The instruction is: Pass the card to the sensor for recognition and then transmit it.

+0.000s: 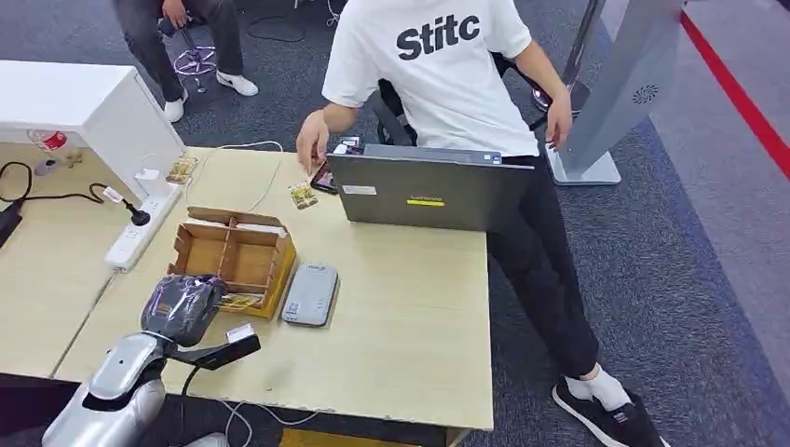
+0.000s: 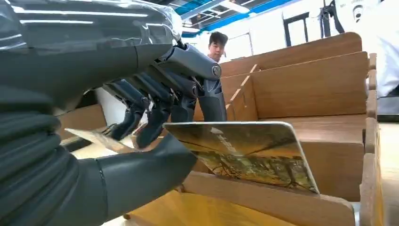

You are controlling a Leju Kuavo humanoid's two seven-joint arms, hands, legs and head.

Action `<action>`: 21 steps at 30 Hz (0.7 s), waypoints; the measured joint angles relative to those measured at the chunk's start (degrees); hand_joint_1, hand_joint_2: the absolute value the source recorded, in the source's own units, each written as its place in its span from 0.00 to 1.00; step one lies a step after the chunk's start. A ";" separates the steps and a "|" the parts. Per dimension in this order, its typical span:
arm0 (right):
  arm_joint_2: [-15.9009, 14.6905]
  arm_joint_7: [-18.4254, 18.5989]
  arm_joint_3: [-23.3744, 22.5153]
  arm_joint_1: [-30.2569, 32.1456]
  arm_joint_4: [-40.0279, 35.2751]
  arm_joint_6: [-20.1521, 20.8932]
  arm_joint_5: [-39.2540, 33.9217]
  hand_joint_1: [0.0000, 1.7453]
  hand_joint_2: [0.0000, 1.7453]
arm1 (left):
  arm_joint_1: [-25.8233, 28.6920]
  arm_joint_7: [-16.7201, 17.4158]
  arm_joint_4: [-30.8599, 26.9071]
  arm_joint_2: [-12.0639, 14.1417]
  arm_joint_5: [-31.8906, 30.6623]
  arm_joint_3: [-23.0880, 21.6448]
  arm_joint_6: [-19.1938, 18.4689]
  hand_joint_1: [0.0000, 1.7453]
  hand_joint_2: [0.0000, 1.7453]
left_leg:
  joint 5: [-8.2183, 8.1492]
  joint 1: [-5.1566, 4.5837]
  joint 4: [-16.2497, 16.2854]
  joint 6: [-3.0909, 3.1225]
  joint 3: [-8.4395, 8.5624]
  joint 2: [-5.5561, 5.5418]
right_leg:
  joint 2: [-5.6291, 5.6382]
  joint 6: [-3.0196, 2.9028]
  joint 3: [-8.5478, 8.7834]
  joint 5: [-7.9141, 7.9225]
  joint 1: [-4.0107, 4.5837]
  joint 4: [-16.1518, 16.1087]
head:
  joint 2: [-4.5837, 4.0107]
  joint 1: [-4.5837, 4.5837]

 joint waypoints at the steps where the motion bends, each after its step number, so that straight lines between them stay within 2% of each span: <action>1: 0.00 0.00 0.00 0.00 0.00 -0.02 -0.04 0.00 1.00 | 0.00 -0.02 0.00 -0.04 0.11 -0.02 0.26 0.00 1.00 | 0.00 0.00 0.00 0.00 0.00 0.00 | 0.00 0.00 0.00 0.00 0.00 0.00 | 0.00 0.02; 15: 0.00 0.09 0.52 -0.01 0.00 -0.55 -0.48 0.00 1.00 | 0.26 -0.17 -0.57 -0.22 0.81 0.04 4.09 0.00 1.00 | 0.00 0.00 0.00 0.00 0.00 0.00 | 0.00 0.00 0.00 0.00 0.00 0.00 | 0.00 0.00; 18: 0.00 0.07 0.55 -0.01 0.00 -0.48 -0.55 0.00 1.00 | 0.39 -0.61 -0.72 -0.37 1.22 0.11 3.94 0.00 1.00 | 0.00 0.00 0.00 0.00 -0.01 0.00 | 0.00 0.00 0.00 0.00 0.00 0.00 | 0.00 0.00; 21: 0.00 0.00 0.59 -0.01 0.00 -0.42 -0.72 0.00 1.00 | 0.59 -2.43 -1.16 -0.42 2.97 0.11 2.18 0.00 1.00 | 0.00 0.00 0.00 0.00 0.00 0.00 | -0.01 0.00 0.00 0.00 0.00 0.00 | 0.00 0.00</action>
